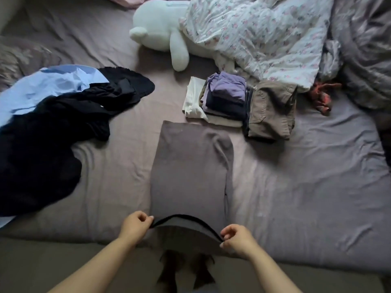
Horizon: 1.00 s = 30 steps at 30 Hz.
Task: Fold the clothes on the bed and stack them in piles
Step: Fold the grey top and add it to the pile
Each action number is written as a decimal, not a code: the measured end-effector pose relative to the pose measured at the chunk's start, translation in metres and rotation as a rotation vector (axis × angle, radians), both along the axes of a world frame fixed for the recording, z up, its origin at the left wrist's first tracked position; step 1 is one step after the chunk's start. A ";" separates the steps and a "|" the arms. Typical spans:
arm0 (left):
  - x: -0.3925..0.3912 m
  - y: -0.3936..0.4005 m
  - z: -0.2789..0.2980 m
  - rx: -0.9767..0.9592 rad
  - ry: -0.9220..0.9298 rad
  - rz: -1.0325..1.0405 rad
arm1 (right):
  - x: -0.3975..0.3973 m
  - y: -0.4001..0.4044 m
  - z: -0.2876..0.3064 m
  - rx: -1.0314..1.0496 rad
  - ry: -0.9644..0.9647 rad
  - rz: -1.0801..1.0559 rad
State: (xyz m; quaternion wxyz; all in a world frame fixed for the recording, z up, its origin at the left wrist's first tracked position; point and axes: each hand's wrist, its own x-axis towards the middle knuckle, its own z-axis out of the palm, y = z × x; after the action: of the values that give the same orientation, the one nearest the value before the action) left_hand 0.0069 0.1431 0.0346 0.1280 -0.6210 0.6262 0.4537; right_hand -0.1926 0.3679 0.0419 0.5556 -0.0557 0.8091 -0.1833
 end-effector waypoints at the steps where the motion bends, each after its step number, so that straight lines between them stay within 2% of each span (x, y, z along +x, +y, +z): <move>1: 0.003 0.002 0.000 -0.031 -0.049 -0.091 | 0.001 0.001 -0.004 0.033 0.006 0.059; 3: 0.011 0.006 -0.005 -0.058 -0.099 -0.210 | 0.003 0.003 -0.016 0.080 0.037 0.120; 7: 0.024 0.016 -0.032 0.010 -0.171 -0.299 | 0.014 0.004 -0.045 0.119 0.068 0.165; 10: 0.025 0.022 -0.053 0.028 -0.211 -0.286 | 0.018 -0.002 -0.064 0.108 -0.008 0.226; 12: 0.013 0.029 -0.063 -0.016 -0.203 -0.250 | 0.007 -0.013 -0.074 0.045 -0.016 0.177; 14: -0.010 0.038 -0.069 -0.012 -0.141 -0.169 | -0.021 -0.032 -0.085 -0.033 0.122 0.098; 16: -0.042 0.056 -0.079 0.123 -0.086 -0.064 | -0.063 -0.057 -0.092 -0.090 0.296 0.054; 19: -0.077 0.100 -0.127 0.474 -0.073 0.309 | -0.133 -0.099 -0.095 -0.172 0.491 -0.031; 21: -0.090 0.133 -0.161 0.576 -0.076 0.568 | -0.174 -0.125 -0.095 -0.209 0.554 -0.051; 23: -0.111 0.146 -0.141 0.586 -0.108 0.713 | -0.207 -0.150 -0.092 -0.251 0.560 -0.037; 26: -0.139 0.153 -0.126 0.490 -0.221 0.777 | -0.246 -0.188 -0.105 -0.250 0.544 0.078; 30: -0.145 0.176 -0.138 0.498 -0.066 0.762 | -0.270 -0.218 -0.123 -0.206 0.499 0.197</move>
State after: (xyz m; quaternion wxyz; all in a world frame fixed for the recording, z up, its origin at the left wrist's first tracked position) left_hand -0.1380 0.3190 -0.1032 0.1170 -0.7716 0.2204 0.5851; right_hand -0.4623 0.1496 -0.0806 0.3457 -0.2337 0.8886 -0.1903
